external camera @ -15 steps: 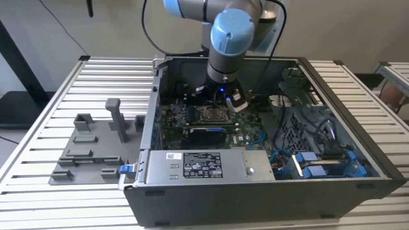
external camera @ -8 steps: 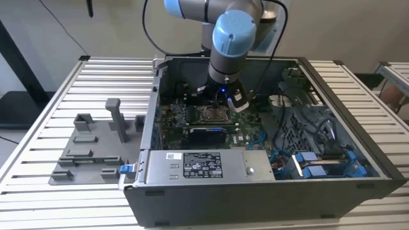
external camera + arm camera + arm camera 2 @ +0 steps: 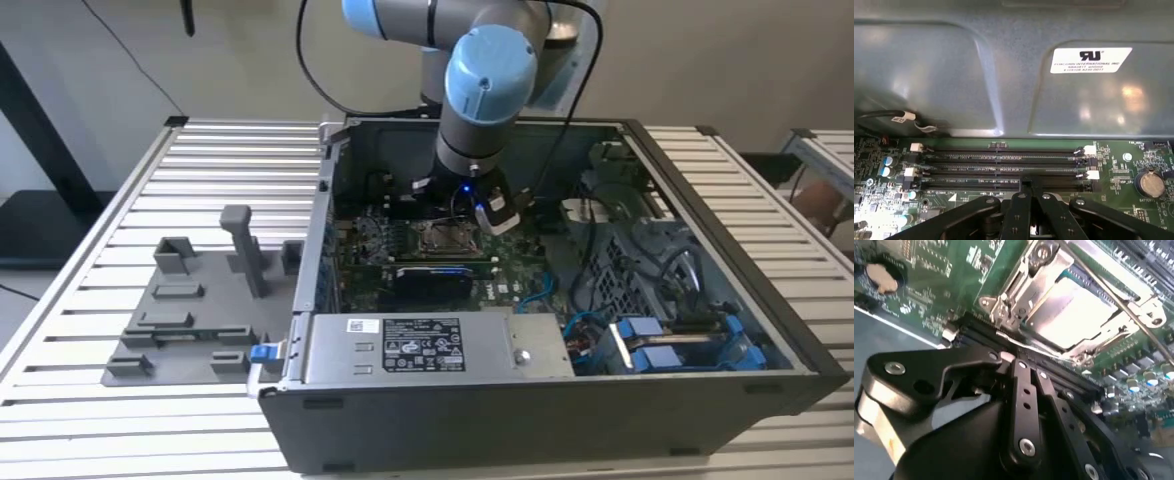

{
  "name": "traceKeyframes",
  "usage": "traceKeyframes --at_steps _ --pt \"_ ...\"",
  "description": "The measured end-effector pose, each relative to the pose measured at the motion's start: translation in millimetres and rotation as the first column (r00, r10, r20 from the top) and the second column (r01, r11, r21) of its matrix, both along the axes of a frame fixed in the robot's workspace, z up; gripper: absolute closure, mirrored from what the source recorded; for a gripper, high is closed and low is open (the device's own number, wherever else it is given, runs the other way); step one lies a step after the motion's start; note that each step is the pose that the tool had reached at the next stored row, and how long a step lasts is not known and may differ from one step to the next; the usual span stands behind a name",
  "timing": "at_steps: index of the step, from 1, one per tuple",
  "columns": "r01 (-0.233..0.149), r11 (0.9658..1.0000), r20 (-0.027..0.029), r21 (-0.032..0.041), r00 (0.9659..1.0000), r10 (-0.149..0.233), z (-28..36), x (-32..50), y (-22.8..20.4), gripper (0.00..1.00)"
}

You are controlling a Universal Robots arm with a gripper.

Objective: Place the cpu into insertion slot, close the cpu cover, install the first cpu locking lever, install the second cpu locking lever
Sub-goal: 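Install the first cpu locking lever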

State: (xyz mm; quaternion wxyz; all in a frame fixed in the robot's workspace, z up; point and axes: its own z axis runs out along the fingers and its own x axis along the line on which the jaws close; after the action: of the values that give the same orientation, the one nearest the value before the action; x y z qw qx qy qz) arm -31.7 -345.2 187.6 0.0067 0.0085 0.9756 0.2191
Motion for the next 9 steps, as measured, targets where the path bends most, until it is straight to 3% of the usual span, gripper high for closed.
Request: traceKeyframes --at_steps 6,9 --pt "0.000 1.0000 -0.0003 0.0009 1.0000 0.000 8.4 0.0 0.0 0.89" --pt "0.000 1.0000 -0.0002 0.0013 1.0000 0.000 8.6 0.1 0.0 0.89"
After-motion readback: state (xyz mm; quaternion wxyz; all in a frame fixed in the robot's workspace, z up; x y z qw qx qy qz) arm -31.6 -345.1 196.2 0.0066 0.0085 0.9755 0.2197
